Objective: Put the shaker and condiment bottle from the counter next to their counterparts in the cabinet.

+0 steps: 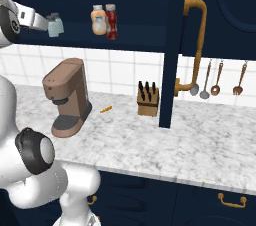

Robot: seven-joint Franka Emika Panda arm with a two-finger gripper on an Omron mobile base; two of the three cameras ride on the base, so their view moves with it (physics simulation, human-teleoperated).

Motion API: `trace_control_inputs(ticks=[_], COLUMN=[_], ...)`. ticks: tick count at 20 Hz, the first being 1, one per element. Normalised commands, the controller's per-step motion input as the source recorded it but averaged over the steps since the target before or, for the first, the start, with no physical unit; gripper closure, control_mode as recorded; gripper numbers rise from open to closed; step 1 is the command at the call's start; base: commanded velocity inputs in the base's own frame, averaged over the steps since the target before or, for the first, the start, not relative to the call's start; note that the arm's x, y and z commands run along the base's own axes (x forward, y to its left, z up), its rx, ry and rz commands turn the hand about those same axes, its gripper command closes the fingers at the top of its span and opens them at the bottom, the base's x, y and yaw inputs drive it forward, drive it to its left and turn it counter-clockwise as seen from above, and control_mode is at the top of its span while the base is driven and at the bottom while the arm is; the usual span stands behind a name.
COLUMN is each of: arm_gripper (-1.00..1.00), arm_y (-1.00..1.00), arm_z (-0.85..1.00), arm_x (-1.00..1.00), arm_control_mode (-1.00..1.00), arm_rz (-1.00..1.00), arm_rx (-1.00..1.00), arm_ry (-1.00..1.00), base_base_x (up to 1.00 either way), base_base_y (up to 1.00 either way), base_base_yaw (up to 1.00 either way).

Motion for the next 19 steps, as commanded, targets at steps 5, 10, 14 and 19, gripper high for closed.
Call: trace_control_inputs(ticks=[5,10,14,19], arm_gripper=[-1.00,-1.00,-1.00,-1.00], arm_y=[-0.15,-0.13,-0.12,-0.09], arm_z=[0.00,0.00,0.00,0.00], arm_x=[-0.93,-0.97,-0.94,-0.96], arm_control_mode=[-1.00,-1.00,-1.00,-1.00], arm_rz=[0.00,0.00,0.00,0.00], arm_rx=[0.03,0.07,0.09,0.09], arm_ry=[-0.13,-0.07,-0.03,-0.02], base_base_x=[0.00,0.00,0.00,0.00], base_base_y=[0.00,0.00,0.00,0.00], base_base_yaw=[0.00,0.00,0.00,0.00])
